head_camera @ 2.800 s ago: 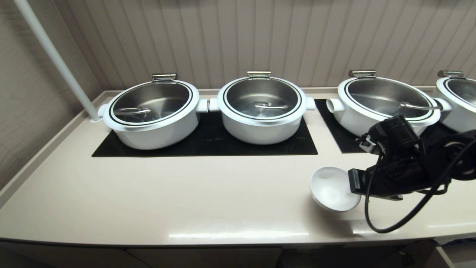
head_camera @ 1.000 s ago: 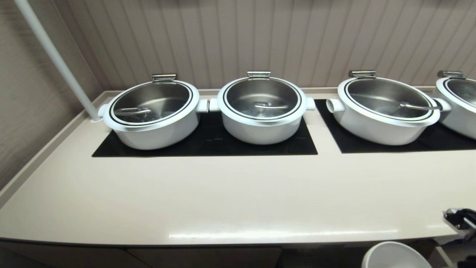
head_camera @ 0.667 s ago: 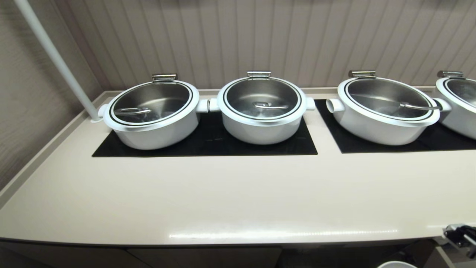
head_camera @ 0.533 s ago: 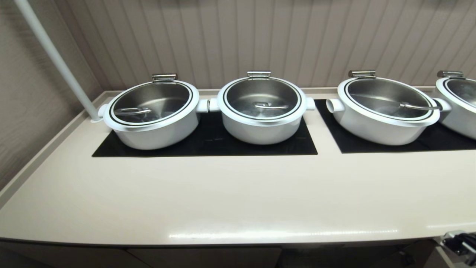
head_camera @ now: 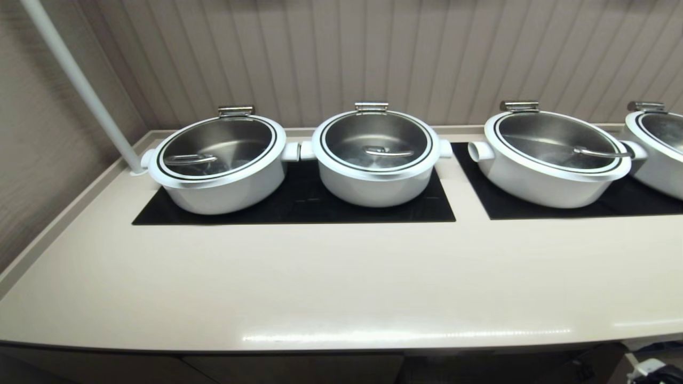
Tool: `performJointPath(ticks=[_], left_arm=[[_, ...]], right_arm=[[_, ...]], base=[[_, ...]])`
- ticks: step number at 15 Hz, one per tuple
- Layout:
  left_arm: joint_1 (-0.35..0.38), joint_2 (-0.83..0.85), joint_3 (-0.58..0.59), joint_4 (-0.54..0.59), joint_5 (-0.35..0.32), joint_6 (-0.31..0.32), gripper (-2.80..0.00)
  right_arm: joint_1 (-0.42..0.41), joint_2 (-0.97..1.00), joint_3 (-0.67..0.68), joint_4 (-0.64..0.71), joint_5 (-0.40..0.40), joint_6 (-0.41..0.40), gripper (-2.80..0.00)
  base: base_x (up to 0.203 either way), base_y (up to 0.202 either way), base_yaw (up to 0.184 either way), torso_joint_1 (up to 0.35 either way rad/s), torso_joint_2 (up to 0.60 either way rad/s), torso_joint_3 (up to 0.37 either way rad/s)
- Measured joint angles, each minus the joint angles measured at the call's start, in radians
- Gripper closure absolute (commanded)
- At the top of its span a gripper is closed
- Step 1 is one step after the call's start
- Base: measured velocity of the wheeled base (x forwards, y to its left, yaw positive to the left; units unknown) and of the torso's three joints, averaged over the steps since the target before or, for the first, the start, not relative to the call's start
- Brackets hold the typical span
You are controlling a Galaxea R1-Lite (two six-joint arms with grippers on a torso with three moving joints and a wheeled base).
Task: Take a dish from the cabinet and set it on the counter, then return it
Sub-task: Put it back into the cabinet
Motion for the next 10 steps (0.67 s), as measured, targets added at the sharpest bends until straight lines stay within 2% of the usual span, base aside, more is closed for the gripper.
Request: performJointPath(ticks=[10], left_arm=[[0.000,0.000,0.000,0.000,0.000,0.000,0.00]], right_arm=[[-0.003,-0.002,0.029,-0.049,0.018,0.004,0.00]], base=[[0.000,0.000,0.000,0.000,0.00,0.000]])
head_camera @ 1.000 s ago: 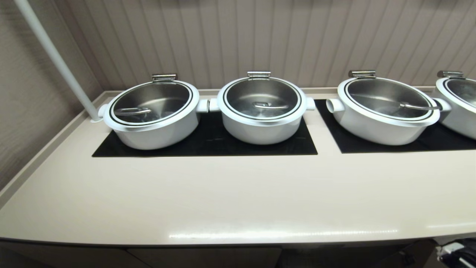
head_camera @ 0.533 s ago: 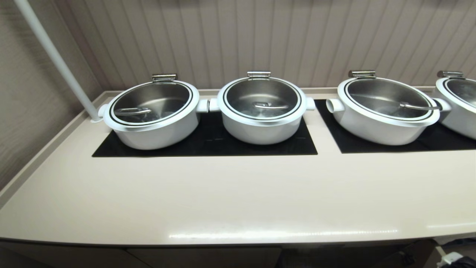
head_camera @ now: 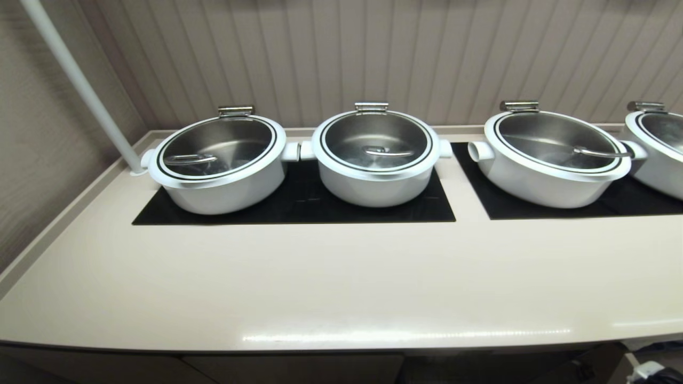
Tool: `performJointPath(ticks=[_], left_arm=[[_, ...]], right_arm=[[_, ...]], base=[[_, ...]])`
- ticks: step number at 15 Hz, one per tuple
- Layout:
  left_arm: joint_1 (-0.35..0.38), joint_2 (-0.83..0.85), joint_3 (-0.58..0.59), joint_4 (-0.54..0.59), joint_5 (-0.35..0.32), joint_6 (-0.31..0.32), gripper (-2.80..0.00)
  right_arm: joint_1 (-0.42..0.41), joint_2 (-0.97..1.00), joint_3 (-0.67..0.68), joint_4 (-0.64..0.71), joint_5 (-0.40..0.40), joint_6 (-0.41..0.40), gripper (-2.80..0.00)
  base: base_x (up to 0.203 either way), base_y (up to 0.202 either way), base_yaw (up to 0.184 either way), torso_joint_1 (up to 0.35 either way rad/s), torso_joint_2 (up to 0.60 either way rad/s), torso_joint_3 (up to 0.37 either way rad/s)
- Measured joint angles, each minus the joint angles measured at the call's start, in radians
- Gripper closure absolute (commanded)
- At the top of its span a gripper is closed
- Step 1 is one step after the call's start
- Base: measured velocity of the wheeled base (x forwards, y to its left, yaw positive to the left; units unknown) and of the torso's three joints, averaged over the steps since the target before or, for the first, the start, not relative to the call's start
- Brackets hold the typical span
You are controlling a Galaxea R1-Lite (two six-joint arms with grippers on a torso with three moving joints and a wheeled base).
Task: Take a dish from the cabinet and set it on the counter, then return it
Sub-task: Put it back into the cabinet
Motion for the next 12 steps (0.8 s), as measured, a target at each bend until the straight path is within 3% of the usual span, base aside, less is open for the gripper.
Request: performJointPath(ticks=[12], left_arm=[[0.000,0.000,0.000,0.000,0.000,0.000,0.00]], right_arm=[[-0.002,0.020,0.003,-0.032,0.001,-0.002,0.00]], base=[[0.000,0.000,0.000,0.000,0.00,0.000]])
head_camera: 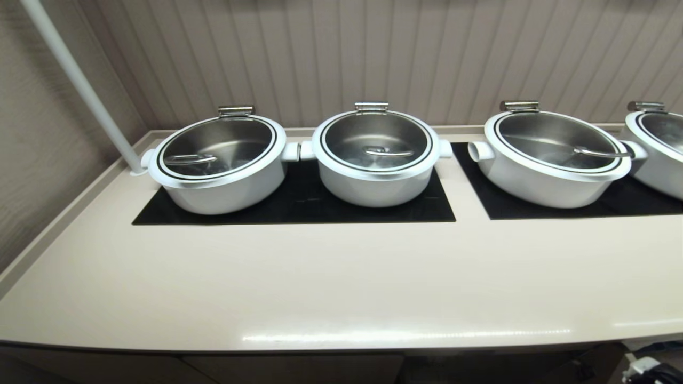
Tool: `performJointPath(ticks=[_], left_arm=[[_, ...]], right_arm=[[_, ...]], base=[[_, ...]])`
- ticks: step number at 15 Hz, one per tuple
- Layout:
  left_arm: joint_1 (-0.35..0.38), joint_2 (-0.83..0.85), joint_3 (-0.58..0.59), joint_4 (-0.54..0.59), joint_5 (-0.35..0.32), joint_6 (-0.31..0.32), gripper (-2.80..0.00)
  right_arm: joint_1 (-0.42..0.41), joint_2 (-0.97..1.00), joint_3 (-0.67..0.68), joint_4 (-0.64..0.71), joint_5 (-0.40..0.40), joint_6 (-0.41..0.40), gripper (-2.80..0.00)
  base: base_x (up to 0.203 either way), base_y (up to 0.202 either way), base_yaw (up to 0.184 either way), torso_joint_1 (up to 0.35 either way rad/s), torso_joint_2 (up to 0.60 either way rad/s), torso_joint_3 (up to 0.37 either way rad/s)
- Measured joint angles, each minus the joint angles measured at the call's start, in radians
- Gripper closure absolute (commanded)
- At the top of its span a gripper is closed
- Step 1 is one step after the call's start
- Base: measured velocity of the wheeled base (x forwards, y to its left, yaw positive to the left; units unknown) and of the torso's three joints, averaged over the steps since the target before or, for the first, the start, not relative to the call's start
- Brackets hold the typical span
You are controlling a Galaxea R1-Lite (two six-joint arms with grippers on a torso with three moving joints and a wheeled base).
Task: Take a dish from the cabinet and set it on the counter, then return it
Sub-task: Put it back into the cabinet
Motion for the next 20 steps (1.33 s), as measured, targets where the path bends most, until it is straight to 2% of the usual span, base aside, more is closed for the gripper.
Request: performJointPath(ticks=[5,8,20], left_arm=[[0.000,0.000,0.000,0.000,0.000,0.000,0.00],[0.000,0.000,0.000,0.000,0.000,0.000,0.00],[0.000,0.000,0.000,0.000,0.001,0.000,0.00]], right_arm=[[0.001,0.013,-0.003,-0.006,0.003,0.000,0.00],[0.001,0.014,-0.002,-0.006,0.061,-0.004,0.00],[0.000,0.014,0.002,-0.006,0.063,-0.005,0.00]], base=[[0.000,0.000,0.000,0.000,0.00,0.000],[0.000,0.000,0.000,0.000,0.00,0.000],[0.000,0.000,0.000,0.000,0.00,0.000]])
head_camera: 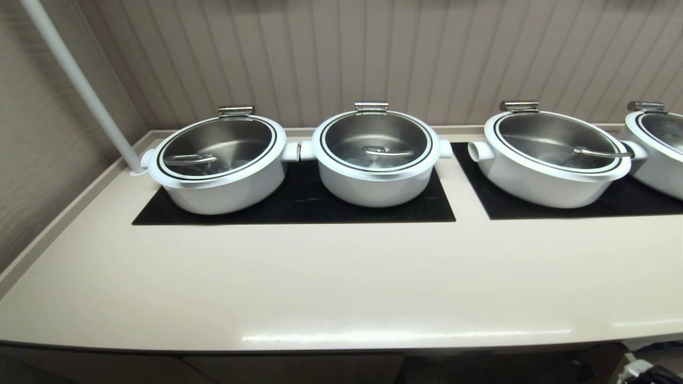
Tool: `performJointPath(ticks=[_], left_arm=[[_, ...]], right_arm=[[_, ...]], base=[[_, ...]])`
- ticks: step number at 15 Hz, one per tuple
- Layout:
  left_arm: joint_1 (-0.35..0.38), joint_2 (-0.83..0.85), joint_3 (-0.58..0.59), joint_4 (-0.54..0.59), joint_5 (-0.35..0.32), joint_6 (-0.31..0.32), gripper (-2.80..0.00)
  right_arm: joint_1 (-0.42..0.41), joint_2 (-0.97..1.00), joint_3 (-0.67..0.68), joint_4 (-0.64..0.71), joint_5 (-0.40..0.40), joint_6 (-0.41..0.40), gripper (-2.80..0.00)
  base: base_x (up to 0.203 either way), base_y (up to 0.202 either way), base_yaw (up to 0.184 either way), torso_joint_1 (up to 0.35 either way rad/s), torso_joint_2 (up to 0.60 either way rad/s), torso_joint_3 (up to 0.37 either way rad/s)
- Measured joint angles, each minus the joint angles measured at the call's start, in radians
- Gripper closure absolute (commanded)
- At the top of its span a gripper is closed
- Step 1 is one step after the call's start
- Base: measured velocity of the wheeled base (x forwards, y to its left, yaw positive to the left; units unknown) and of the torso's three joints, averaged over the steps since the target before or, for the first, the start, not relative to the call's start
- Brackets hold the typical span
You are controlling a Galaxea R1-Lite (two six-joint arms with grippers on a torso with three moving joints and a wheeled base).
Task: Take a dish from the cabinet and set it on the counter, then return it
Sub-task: Put it back into the cabinet
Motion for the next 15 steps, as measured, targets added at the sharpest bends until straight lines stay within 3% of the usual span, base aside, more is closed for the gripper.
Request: performJointPath(ticks=[15], left_arm=[[0.000,0.000,0.000,0.000,0.000,0.000,0.00]], right_arm=[[-0.001,-0.003,0.009,0.000,0.001,-0.002,0.00]], base=[[0.000,0.000,0.000,0.000,0.00,0.000]])
